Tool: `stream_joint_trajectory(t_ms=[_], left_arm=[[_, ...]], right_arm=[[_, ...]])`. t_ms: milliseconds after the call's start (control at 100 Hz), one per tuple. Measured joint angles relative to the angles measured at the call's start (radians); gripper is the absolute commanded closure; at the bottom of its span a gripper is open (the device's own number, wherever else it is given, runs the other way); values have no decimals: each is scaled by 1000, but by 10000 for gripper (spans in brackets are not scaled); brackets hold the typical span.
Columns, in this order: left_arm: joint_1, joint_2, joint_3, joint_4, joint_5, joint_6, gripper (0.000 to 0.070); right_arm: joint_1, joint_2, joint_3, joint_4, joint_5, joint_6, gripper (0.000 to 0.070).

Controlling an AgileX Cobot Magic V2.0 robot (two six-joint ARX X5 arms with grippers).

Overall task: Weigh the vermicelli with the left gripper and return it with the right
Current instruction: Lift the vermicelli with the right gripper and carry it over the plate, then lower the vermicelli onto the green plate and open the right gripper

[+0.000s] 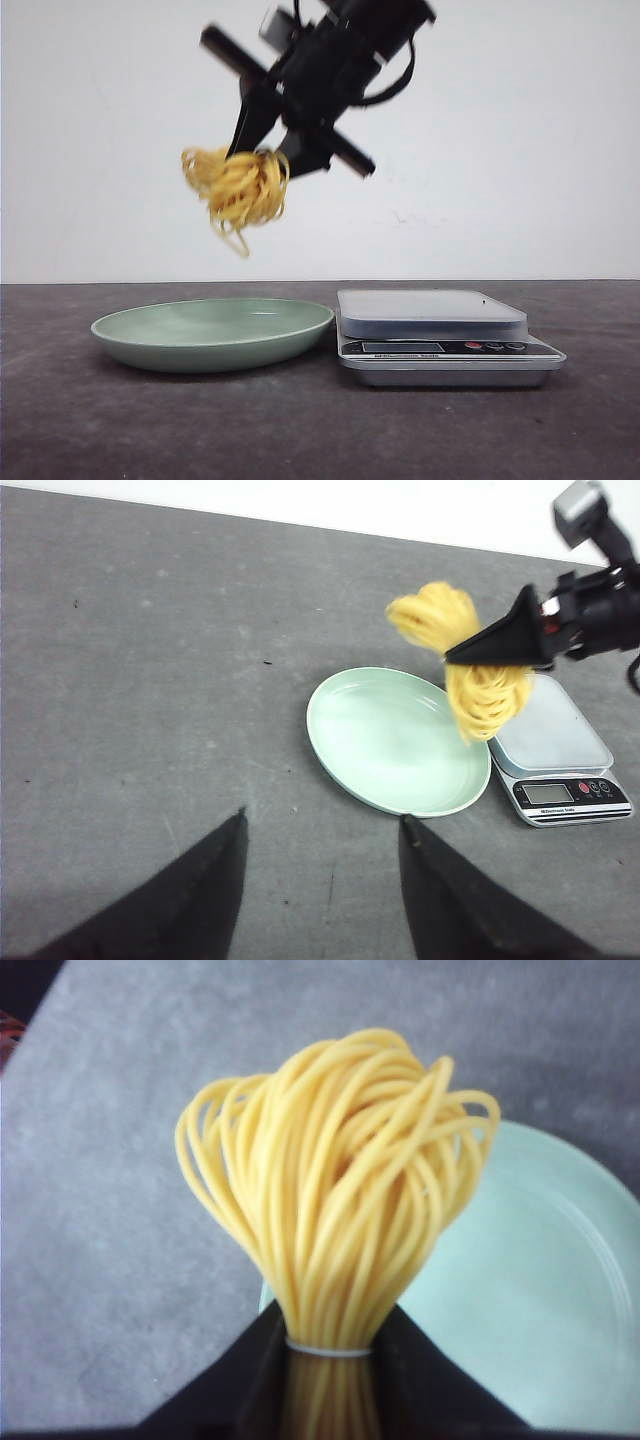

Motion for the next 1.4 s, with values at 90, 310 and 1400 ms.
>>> stream_joint_trajectory(t_ms=[90,310,1400], left_arm=[[0,0,0,0,0,0,429],[0,0,0,0,0,0,429],[0,0,0,-1,0,0,429]], right_arm=[[3,37,0,15,-2,1,700],[8,131,0,16,-1,6,700],[-7,174,5,82,-5,6,700]])
